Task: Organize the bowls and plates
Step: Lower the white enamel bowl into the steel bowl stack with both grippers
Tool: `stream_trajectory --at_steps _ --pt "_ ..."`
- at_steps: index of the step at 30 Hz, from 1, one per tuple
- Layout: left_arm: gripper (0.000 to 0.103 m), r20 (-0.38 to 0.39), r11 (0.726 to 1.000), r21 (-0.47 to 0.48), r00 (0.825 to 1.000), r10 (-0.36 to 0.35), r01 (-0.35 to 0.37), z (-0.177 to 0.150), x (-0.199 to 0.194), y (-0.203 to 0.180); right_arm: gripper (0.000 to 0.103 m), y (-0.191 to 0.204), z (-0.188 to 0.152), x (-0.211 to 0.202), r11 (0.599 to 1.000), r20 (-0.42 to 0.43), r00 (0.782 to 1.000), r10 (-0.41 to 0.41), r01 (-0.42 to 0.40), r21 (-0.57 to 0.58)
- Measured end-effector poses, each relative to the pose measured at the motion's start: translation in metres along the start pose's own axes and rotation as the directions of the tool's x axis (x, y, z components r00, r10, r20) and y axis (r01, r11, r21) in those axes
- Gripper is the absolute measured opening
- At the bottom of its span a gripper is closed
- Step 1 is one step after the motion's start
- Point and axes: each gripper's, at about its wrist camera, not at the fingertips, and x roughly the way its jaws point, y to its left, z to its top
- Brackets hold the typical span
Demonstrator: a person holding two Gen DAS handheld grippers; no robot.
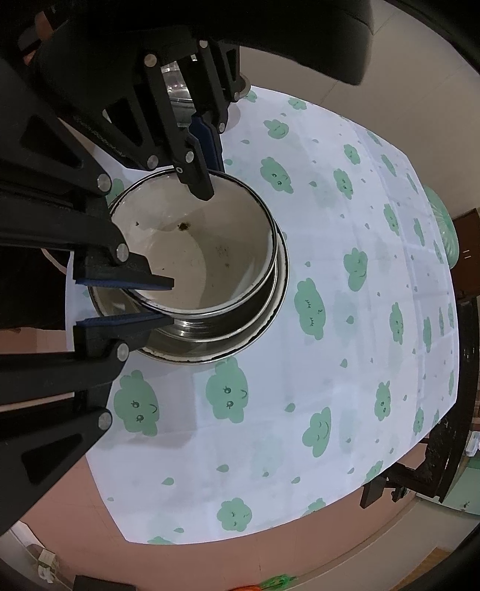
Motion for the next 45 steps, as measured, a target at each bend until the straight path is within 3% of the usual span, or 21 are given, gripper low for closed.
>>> stream_trajectory --at_steps 20,42,45 --pt "0.008 -0.049 1.000 -0.004 0.999 -0.006 0.006 -0.001 0.021 0.002 0.014 -0.002 0.002 0.021 1.000 -0.066 0.998 0.019 -0.019 -0.004" --pt "0.009 -0.051 1.000 0.017 0.999 -0.013 0.014 0.000 0.022 -0.002 0.016 -0.003 0.005 0.024 1.000 -0.086 0.996 0.015 -0.016 -0.006" --pt "0.015 -0.040 1.000 0.018 0.999 -0.013 0.013 -0.001 0.019 -0.002 0.016 -0.004 0.005 0.024 1.000 -0.082 0.996 0.021 -0.020 0.011"
